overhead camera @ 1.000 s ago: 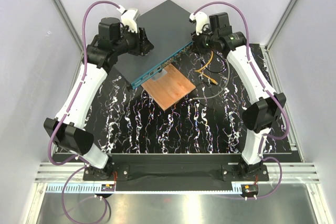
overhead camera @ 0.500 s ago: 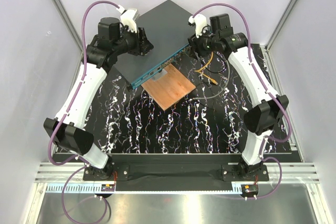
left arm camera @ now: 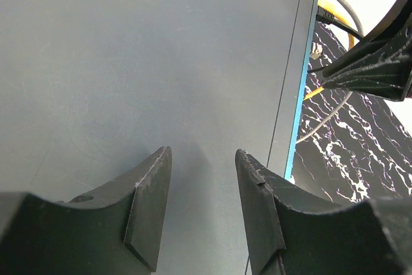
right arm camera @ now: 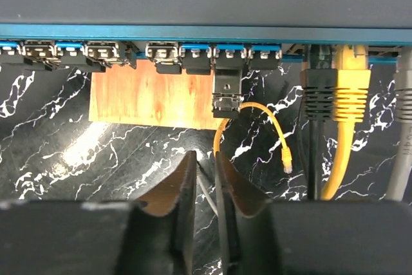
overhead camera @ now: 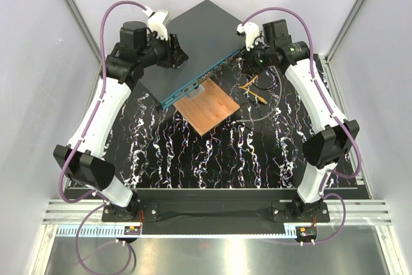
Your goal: Insert the plug into the switch port
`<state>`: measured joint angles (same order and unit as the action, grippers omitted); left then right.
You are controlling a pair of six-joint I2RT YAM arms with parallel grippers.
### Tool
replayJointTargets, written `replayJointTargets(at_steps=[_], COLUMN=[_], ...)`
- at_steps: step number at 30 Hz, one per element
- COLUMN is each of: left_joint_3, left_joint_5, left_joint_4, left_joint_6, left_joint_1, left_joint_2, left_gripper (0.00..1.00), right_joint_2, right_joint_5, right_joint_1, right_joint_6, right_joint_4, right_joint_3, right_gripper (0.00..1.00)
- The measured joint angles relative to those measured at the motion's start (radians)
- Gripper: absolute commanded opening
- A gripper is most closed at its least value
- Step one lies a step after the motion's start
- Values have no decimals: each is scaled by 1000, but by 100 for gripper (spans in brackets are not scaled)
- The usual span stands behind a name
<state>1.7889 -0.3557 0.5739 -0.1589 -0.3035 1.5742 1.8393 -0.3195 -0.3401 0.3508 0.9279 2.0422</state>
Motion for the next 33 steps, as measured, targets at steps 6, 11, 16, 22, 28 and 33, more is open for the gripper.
replayJointTargets(at_steps=[6, 11, 16, 22, 28, 33], left_joint_3=[0, 0, 0, 0, -21, -23], left_joint_5=[-5, -7, -7, -11, -15, -16], left_joint_4=[-1, 0, -1, -1, -10, -11], left_joint_6=[-7, -11, -14, -22, -26, -26], left_joint_1=[0, 0, 0, 0, 0, 2], left_joint_2=[3, 14, 16, 16, 16, 16], left_gripper=[49, 49, 49, 49, 49, 49], right_joint_2=[2, 18, 60, 118, 142, 143], right_joint_5=[17, 21, 21, 19, 19, 14], right_joint_1=[1, 1, 1, 1, 1, 1], right_joint_6=[-19, -35, -52, -69, -86, -118], right_joint_4=[-1, -11, -25, -25, -6, -10], right_joint_3=[12, 37, 75, 148, 192, 192], right_gripper=[17, 17, 17, 18, 19, 20])
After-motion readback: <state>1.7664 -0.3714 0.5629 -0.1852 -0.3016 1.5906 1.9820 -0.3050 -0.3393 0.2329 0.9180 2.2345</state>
